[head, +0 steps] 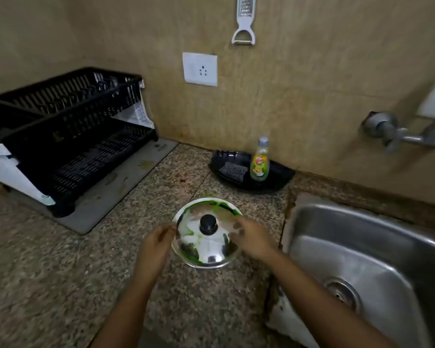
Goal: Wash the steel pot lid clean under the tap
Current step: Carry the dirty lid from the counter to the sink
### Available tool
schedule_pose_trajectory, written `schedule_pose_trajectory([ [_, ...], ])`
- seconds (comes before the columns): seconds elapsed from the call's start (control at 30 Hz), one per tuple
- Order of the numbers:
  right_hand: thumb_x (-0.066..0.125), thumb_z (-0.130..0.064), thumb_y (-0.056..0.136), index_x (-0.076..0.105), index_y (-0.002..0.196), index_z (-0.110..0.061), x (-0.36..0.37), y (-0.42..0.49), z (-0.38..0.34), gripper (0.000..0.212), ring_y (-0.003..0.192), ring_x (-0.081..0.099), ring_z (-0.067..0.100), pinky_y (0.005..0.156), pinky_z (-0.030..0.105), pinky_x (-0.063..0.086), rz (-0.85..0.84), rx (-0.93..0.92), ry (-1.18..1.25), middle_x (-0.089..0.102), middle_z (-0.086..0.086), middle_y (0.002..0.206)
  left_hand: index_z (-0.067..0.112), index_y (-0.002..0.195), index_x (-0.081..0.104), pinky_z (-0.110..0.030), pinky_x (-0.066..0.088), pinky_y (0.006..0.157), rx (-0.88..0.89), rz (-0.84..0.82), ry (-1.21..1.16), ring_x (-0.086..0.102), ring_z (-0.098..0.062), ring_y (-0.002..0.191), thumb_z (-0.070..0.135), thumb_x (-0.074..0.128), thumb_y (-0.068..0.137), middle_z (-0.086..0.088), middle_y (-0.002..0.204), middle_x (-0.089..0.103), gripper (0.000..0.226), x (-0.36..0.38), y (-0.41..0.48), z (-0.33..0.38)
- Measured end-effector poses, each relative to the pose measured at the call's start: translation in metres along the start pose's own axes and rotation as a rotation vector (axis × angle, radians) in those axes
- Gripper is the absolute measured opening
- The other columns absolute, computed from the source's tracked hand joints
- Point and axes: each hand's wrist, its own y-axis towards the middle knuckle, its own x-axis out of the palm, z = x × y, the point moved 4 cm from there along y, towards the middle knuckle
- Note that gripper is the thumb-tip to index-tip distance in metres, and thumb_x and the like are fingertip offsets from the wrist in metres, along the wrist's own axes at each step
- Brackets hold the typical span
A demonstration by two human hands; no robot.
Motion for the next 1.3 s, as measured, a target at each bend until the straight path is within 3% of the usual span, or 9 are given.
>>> schedule_pose_trajectory([
  [0.07, 0.057, -0.032, 0.091, 0.045, 0.135, -0.018, 0.011, 0.020, -0.017, 0.048, 0.109, 0.058, 0.024, 0.086, 0.033, 0.046, -0.005, -0.049, -0.059, 0.059, 0.005, 0.128, 0.026, 0.096, 0.065, -0.011, 0.040, 0.065, -0.031, -0.008, -0.003, 0.057, 0.001, 0.083, 0.021, 0.051, 0.097, 0.019, 0.088, 0.061, 0.015, -0.009, 0.022, -0.003],
  [0.2, 0.057, -0.039, 0.088, 0.043, 0.138, -0.026, 0.038, 0.047, -0.040, 0.053, 0.119, 0.049, 0.029, 0.094, 0.040, 0.046, -0.073, -0.130, -0.168, 0.049, 0.007, 0.135, 0.014, 0.118, 0.064, -0.027, 0.039, 0.086, -0.091, -0.017, 0.016, 0.053, -0.012, 0.102, 0.026, 0.052, 0.097, 0.003, 0.110, 0.060, 0.028, -0.018, 0.058, -0.016],
  [0.43, 0.056, -0.028, 0.092, 0.045, 0.136, -0.023, 0.056, 0.058, -0.041, 0.046, 0.126, 0.036, 0.031, 0.097, 0.039, 0.039, -0.051, -0.082, -0.171, 0.044, 0.010, 0.133, 0.013, 0.120, 0.062, -0.028, 0.037, 0.091, -0.095, -0.055, -0.051, 0.049, -0.011, 0.107, 0.021, 0.052, 0.097, 0.000, 0.119, 0.058, 0.026, -0.012, 0.080, -0.015],
  [0.6, 0.053, -0.028, 0.094, 0.044, 0.136, -0.024, 0.026, 0.024, -0.025, 0.043, 0.125, 0.035, 0.026, 0.100, 0.036, 0.033, 0.120, -0.066, -0.116, 0.045, 0.006, 0.134, 0.015, 0.131, 0.053, -0.029, 0.036, 0.094, -0.078, -0.020, -0.064, 0.049, -0.015, 0.114, 0.020, 0.049, 0.097, -0.002, 0.131, 0.054, 0.034, 0.006, 0.082, -0.008],
  [0.67, 0.055, -0.030, 0.093, 0.047, 0.134, -0.024, 0.001, 0.007, -0.013, 0.042, 0.121, 0.039, 0.026, 0.098, 0.038, 0.035, 0.232, -0.056, -0.071, 0.047, 0.005, 0.131, 0.015, 0.133, 0.051, -0.029, 0.037, 0.094, -0.136, -0.048, -0.082, 0.050, -0.016, 0.114, 0.026, 0.046, 0.099, 0.001, 0.129, 0.054, 0.037, 0.027, 0.075, -0.001],
  [0.83, 0.061, -0.031, 0.088, 0.054, 0.128, -0.024, -0.054, -0.035, 0.040, 0.041, 0.115, 0.046, 0.026, 0.097, 0.039, 0.041, 0.395, 0.042, 0.036, 0.053, 0.003, 0.126, 0.011, 0.131, 0.056, -0.038, 0.045, 0.094, -0.436, -0.387, -0.310, 0.058, -0.027, 0.113, 0.047, 0.024, 0.101, -0.008, 0.125, 0.062, 0.057, 0.117, 0.038, 0.034],
  [0.93, 0.062, -0.033, 0.087, 0.055, 0.128, -0.025, -0.082, -0.061, 0.078, 0.042, 0.116, 0.047, 0.024, 0.098, 0.039, 0.042, 0.438, 0.093, 0.035, 0.054, 0.002, 0.127, 0.003, 0.123, 0.056, -0.038, 0.044, 0.085, -0.534, -0.541, -0.474, 0.057, -0.033, 0.108, 0.042, 0.020, 0.102, -0.013, 0.114, 0.058, 0.057, 0.177, 0.001, 0.075],
  [1.07, 0.067, -0.028, 0.083, 0.058, 0.124, -0.024, -0.125, -0.097, 0.128, 0.042, 0.115, 0.048, 0.023, 0.098, 0.037, 0.041, 0.486, 0.145, 0.062, 0.056, 0.002, 0.123, 0.003, 0.109, 0.063, -0.035, 0.049, 0.076, -0.460, -0.495, -0.502, 0.061, -0.027, 0.088, 0.033, 0.038, 0.101, -0.021, 0.124, 0.059, 0.040, 0.240, -0.035, 0.098],
  [1.3, 0.066, -0.036, 0.083, 0.057, 0.127, -0.026, -0.172, -0.141, 0.191, 0.046, 0.118, 0.048, 0.022, 0.098, 0.035, 0.041, 0.435, 0.171, 0.019, 0.056, 0.002, 0.124, 0.009, 0.095, 0.065, -0.030, 0.053, 0.065, -0.327, -0.330, -0.536, 0.067, -0.020, 0.074, 0.023, 0.044, 0.100, -0.009, 0.085, 0.073, 0.026, 0.321, -0.078, 0.121],
])
